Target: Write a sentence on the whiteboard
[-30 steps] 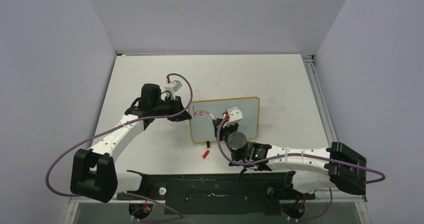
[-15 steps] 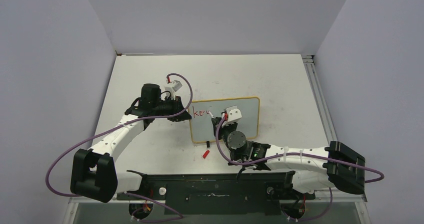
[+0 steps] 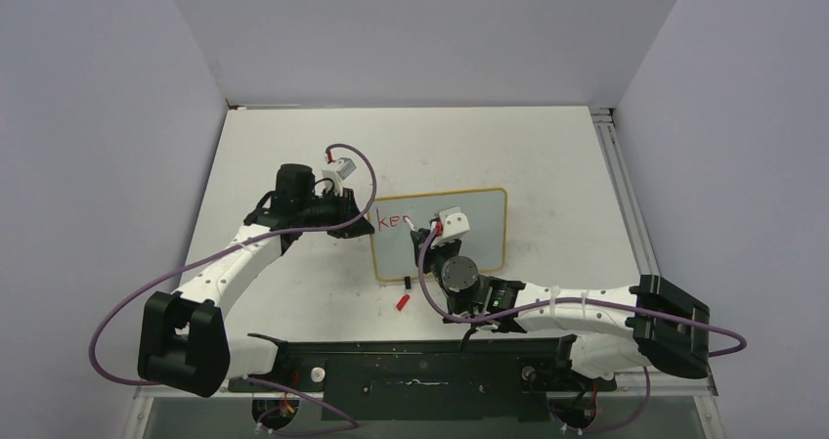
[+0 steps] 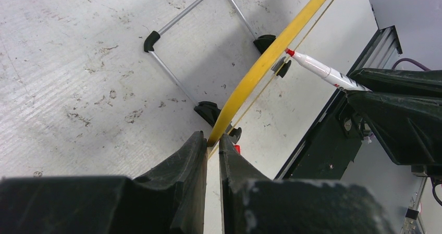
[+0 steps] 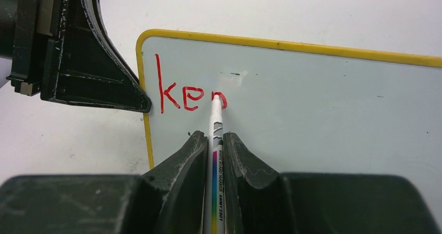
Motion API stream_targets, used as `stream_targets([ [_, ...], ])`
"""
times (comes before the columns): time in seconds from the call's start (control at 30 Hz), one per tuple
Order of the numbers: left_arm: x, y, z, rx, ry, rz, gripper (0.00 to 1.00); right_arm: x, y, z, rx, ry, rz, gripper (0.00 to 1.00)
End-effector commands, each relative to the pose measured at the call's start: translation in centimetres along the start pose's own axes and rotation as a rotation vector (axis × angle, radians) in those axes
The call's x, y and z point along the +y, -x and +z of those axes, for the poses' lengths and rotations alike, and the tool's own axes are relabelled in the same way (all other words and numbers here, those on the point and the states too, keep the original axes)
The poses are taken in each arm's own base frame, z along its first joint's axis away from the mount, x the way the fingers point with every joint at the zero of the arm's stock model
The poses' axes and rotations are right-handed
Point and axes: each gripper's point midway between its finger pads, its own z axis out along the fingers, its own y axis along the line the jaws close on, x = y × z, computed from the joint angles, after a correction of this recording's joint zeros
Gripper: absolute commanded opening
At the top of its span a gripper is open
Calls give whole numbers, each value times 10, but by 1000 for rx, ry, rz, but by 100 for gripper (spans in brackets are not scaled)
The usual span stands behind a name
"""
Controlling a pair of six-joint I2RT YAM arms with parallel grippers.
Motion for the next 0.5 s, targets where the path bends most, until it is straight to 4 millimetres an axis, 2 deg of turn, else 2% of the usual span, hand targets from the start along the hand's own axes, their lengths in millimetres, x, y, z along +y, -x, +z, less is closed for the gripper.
stream_targets([
  [0.0,-19,20,-7,-51,-47,47,0,4,14,6,-33,-2,35,5],
  [0.47,-19,20,-8,-53,-47,49,0,4,-7,-1,15,5,36,5],
])
